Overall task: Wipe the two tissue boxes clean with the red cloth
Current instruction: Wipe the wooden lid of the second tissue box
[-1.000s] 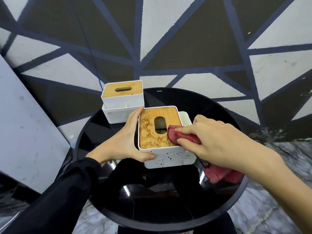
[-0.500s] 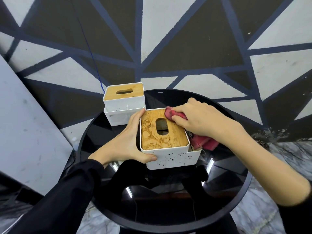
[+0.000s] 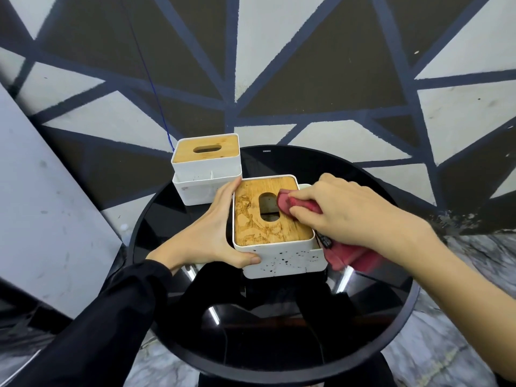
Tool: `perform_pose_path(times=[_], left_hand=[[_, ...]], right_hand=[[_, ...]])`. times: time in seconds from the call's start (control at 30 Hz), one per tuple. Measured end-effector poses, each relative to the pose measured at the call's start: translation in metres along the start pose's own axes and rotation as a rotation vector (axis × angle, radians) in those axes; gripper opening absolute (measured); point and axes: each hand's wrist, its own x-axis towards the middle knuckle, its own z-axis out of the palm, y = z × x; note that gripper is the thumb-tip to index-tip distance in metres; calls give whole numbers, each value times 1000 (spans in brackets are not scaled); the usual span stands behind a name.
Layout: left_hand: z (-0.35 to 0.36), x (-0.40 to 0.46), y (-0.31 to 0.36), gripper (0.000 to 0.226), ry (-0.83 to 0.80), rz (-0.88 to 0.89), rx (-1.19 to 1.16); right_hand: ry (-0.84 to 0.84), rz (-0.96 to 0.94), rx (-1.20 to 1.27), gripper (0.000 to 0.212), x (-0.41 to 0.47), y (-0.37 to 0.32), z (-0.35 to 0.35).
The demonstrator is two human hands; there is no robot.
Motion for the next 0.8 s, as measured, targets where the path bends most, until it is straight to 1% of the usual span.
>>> perform_pose_path(times=[0.1, 0.23, 0.33, 0.43, 0.53, 0.63, 0.8], left_hand=[[0, 0, 1, 146, 1, -7, 12], [0, 2, 1, 148, 14, -21, 29], [1, 2, 2, 149, 12, -23, 28], [1, 2, 2, 149, 6, -29, 22], [1, 2, 2, 149, -4, -27, 10], [0, 3, 2, 151, -16, -24, 23], [2, 2, 1, 149, 9, -12, 12]], right_hand=[[47, 43, 5, 42, 30, 3, 2], [94, 66, -15, 43, 47, 2, 4], [65, 62, -9, 43, 35, 2, 5], [17, 20, -9, 38, 9, 0, 0], [-17, 20, -72, 36, -27, -10, -2], [-14, 35, -144, 38, -51, -23, 0], [-15, 63, -75, 37, -30, -18, -1]])
